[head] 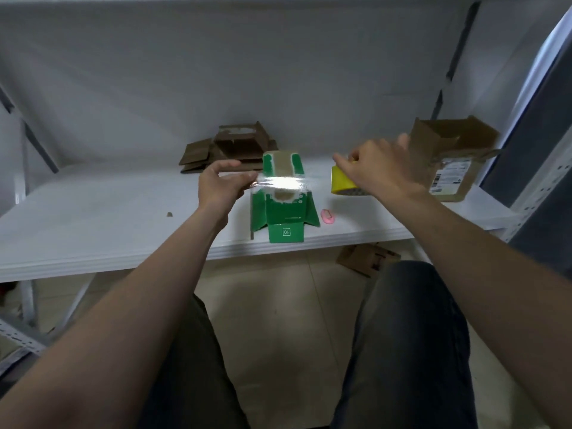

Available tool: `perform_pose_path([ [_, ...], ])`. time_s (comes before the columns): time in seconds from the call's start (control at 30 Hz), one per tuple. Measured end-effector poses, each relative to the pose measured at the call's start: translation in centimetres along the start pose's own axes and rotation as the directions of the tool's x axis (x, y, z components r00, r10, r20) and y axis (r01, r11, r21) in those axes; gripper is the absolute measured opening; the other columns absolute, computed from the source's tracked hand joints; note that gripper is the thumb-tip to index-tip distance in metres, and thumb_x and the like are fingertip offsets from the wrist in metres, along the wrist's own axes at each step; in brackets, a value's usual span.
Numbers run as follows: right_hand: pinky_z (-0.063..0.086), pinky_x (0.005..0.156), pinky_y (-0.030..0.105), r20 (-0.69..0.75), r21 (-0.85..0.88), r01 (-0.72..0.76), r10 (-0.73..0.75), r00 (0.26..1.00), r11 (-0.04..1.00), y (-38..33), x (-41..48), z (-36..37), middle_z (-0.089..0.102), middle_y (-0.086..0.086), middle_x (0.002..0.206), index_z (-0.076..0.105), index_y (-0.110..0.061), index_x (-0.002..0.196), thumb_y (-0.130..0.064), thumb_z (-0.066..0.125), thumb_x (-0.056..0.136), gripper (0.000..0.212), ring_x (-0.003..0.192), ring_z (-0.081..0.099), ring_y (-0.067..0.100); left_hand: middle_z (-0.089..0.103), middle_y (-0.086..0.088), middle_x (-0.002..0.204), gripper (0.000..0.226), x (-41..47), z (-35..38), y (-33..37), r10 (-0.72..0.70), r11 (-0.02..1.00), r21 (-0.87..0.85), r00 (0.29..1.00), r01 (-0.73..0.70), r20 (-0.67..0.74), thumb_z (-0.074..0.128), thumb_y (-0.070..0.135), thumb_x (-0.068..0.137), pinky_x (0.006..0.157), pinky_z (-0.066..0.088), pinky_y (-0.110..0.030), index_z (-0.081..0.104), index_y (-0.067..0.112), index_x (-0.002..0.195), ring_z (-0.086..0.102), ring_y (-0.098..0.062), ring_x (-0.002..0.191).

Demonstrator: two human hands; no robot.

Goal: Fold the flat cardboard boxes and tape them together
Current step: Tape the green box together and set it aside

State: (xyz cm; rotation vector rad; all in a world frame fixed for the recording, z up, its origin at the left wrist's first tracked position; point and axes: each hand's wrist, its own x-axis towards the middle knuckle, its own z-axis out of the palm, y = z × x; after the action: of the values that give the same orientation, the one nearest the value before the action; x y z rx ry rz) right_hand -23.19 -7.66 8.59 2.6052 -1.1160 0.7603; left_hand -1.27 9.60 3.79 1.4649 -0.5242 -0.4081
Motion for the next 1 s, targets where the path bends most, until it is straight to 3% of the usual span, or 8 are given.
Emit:
perform_pose_path([
  [0.13, 0.023, 0.085, 0.04, 0.025, -0.02, -0.026, 0.027, 0.999, 0.999, -0.2, 2.0, 2.6, 0.055, 0.003, 0.061, 0.074, -0.018, 0.07, -0.063, 0.041, 0.098, 0.062, 0.066, 0.05, 0.024, 0.079, -0.007, 0.095, 0.038, 0.9, 0.1, -0.9, -0.035, 0.999, -0.017, 0.999, 0.036, 0.025, 0.085, 0.012, 0.08, 0.088, 0.058, -0.037, 0.062, 0.023, 0.107, 0.076, -0.021, 0.091],
  [0.4, 0.021, 0.081, 0.04, 0.022, -0.036, -0.042, 0.043, 0.999, 0.998, -0.8, 3.7, 7.5, 0.059, 0.0, 0.058, 0.073, -0.019, 0.066, -0.06, 0.049, 0.095, 0.055, 0.062, 0.054, 0.022, 0.079, 0.001, 0.089, 0.043, 3.1, 0.9, -3.2, -0.015, 1.0, 0.01, 1.0, 0.015, 0.004, 0.08, 0.012, 0.085, 0.081, 0.056, -0.032, 0.059, 0.018, 0.122, 0.076, -0.014, 0.086],
  [0.63, 0.025, 0.087, 0.041, 0.034, 0.002, -0.046, 0.046, 0.998, 0.999, -1.9, 5.0, 11.3, 0.057, -0.002, 0.059, 0.066, -0.016, 0.063, -0.061, 0.051, 0.096, 0.058, 0.06, 0.05, 0.02, 0.068, 0.004, 0.107, 0.047, 5.8, 3.5, -5.9, 0.019, 0.989, 0.144, 0.998, -0.027, 0.063, 0.06, 0.004, 0.098, 0.081, 0.061, -0.041, 0.045, 0.027, 0.137, 0.068, -0.016, 0.099],
  [0.83, 0.017, 0.078, 0.038, 0.055, 0.026, -0.012, 0.011, 0.998, 1.0, -2.9, 6.0, 13.5, 0.056, -0.003, 0.06, 0.056, -0.02, 0.059, -0.061, 0.045, 0.098, 0.057, 0.058, 0.047, 0.017, 0.054, 0.01, 0.108, 0.044, 7.4, 5.3, -7.2, -0.005, 0.979, 0.204, 0.995, -0.016, 0.104, 0.044, 0.007, 0.106, 0.056, 0.055, -0.018, 0.032, 0.024, 0.145, 0.061, -0.009, 0.091],
  [0.9, 0.015, 0.078, 0.038, 0.066, 0.03, 0.001, -0.003, 0.998, 1.0, -3.2, 6.4, 13.9, 0.05, -0.005, 0.058, 0.047, -0.022, 0.057, -0.06, 0.045, 0.099, 0.056, 0.054, 0.037, 0.014, 0.053, 0.01, 0.106, 0.041, 8.4, 5.6, -7.4, -0.028, 0.976, 0.219, 0.993, 0.002, 0.117, 0.038, 0.009, 0.108, 0.059, 0.054, -0.022, 0.032, 0.025, 0.146, 0.061, -0.013, 0.091],
  [1.0, 0.015, 0.077, 0.037, 0.05, 0.036, -0.009, 0.008, 0.999, 0.999, -3.2, 6.9, 14.7, 0.049, -0.004, 0.057, 0.054, -0.019, 0.059, -0.06, 0.044, 0.1, 0.058, 0.054, 0.038, 0.015, 0.056, 0.005, 0.104, 0.041, 9.6, 6.1, -7.5, -0.065, 0.972, 0.232, 0.984, 0.025, 0.165, 0.032, 0.013, 0.11, 0.076, 0.059, -0.035, 0.031, 0.024, 0.149, 0.062, -0.015, 0.094],
])
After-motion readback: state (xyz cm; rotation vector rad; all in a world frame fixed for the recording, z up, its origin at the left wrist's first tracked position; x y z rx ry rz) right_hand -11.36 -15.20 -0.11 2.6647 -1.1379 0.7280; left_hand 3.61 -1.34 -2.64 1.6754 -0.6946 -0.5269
